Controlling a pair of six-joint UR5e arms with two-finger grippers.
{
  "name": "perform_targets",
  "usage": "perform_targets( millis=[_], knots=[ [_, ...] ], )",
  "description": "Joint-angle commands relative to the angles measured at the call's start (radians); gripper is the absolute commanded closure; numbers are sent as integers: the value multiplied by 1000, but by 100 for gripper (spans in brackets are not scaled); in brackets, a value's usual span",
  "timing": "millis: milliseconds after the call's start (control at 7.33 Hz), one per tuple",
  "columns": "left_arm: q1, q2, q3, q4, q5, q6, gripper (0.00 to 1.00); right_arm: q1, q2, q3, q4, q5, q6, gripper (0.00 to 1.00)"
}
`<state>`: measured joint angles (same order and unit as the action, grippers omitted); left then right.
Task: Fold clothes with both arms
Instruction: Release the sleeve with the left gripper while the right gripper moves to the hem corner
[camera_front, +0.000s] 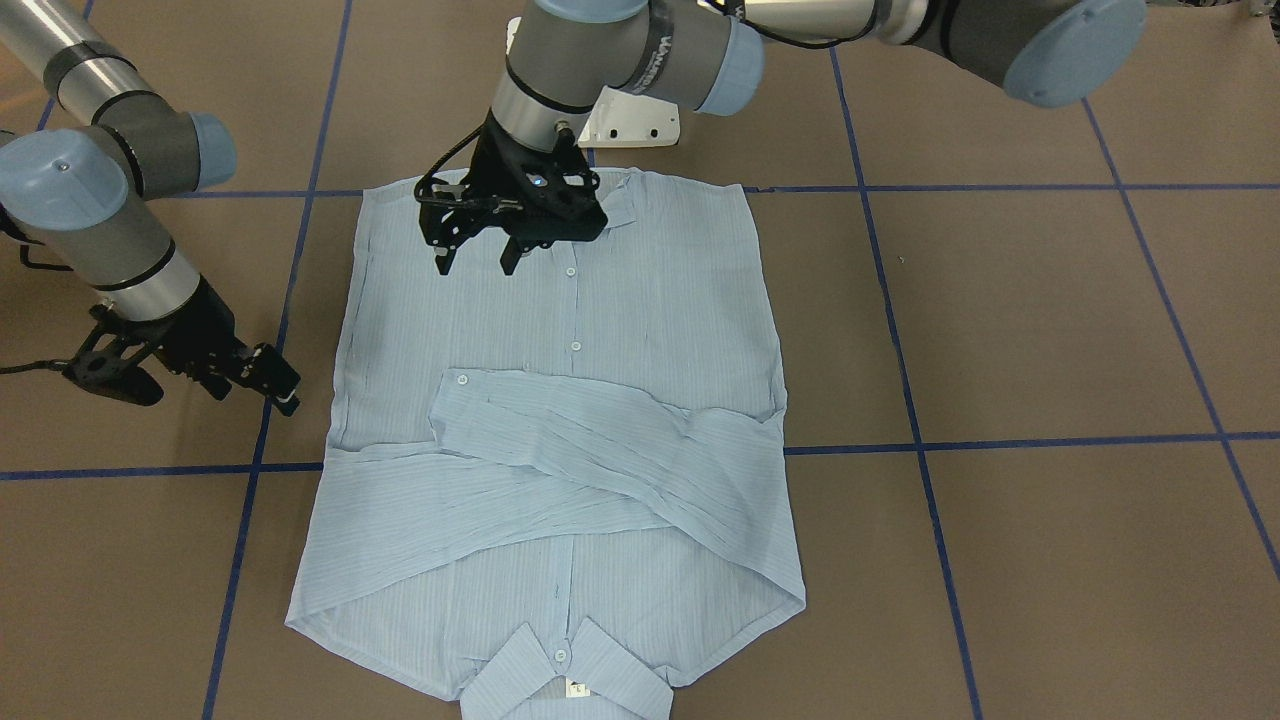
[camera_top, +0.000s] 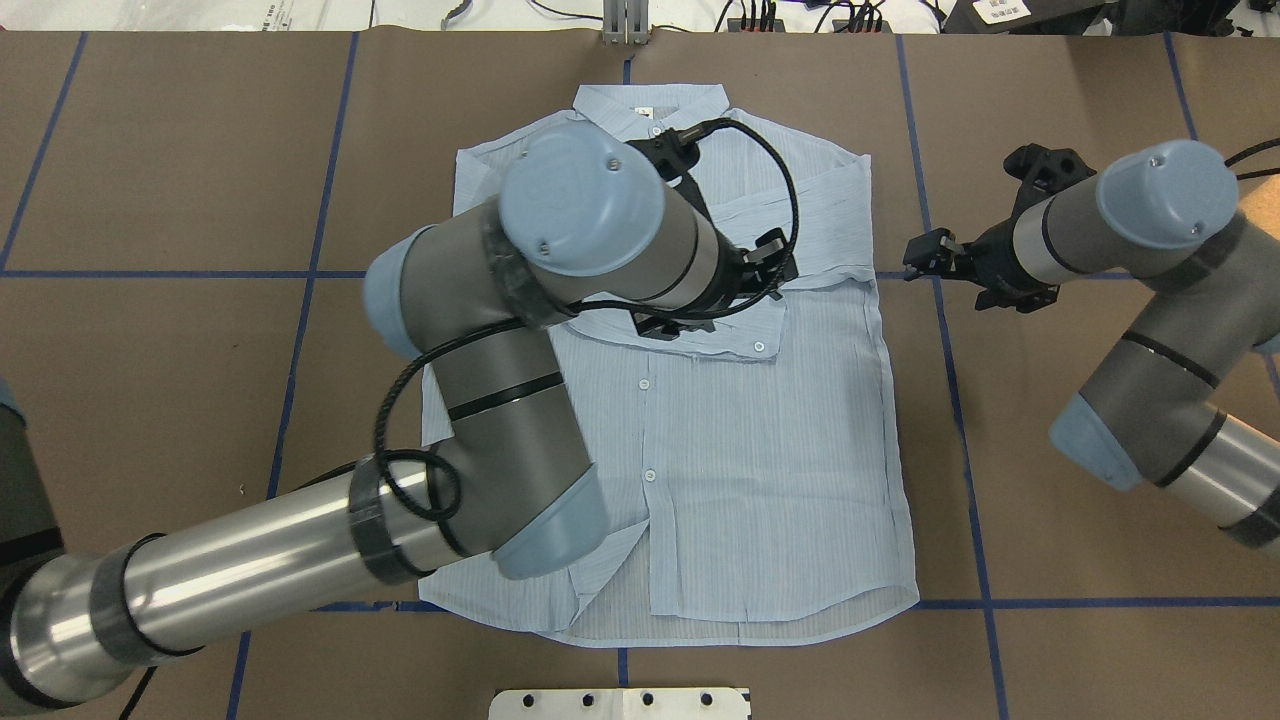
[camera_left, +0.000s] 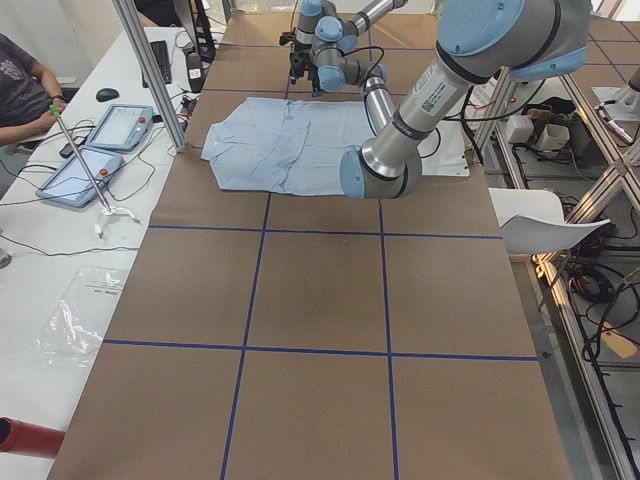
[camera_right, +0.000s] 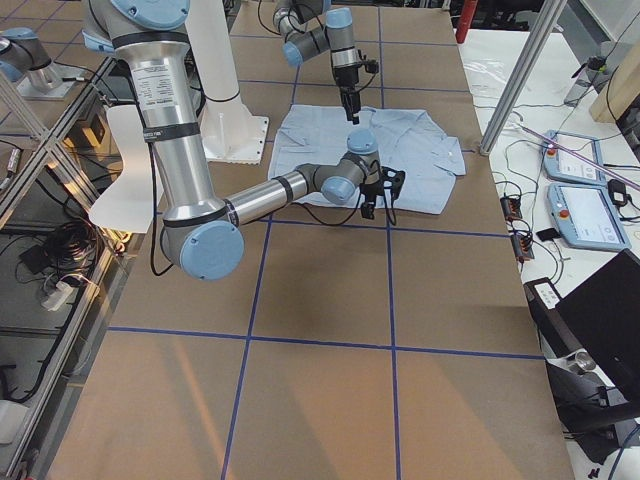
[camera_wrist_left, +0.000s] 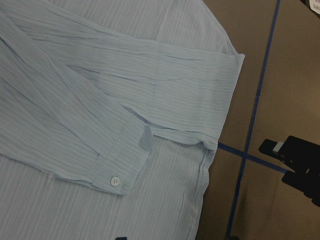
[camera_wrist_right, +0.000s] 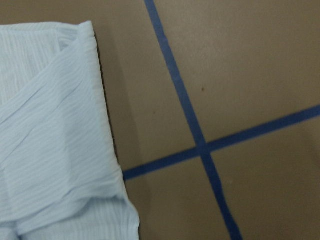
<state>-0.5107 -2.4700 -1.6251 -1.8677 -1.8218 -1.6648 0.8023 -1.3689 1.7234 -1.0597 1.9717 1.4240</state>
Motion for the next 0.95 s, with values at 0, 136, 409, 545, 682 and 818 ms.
perform_targets(
  millis=[0,136,409,545,682,818],
  knots=[
    [-6,181,-181,27,4,86,28,-200,-91,175,-6,-116,262,0],
    [-15,224,-211,27,10,112,28,-322,-152,259,-14,-240,371,1],
    [-32,236,-219,25,12,117,28,-544,-260,340,-19,-457,542,1],
    [-32,238,-228,27,13,115,28,-589,-268,343,-66,-480,605,2],
    [-31,240,-239,27,30,114,28,-615,-266,346,-118,-496,650,5],
    [-31,241,-240,31,39,114,28,-626,-266,343,-126,-498,655,10]
  ],
)
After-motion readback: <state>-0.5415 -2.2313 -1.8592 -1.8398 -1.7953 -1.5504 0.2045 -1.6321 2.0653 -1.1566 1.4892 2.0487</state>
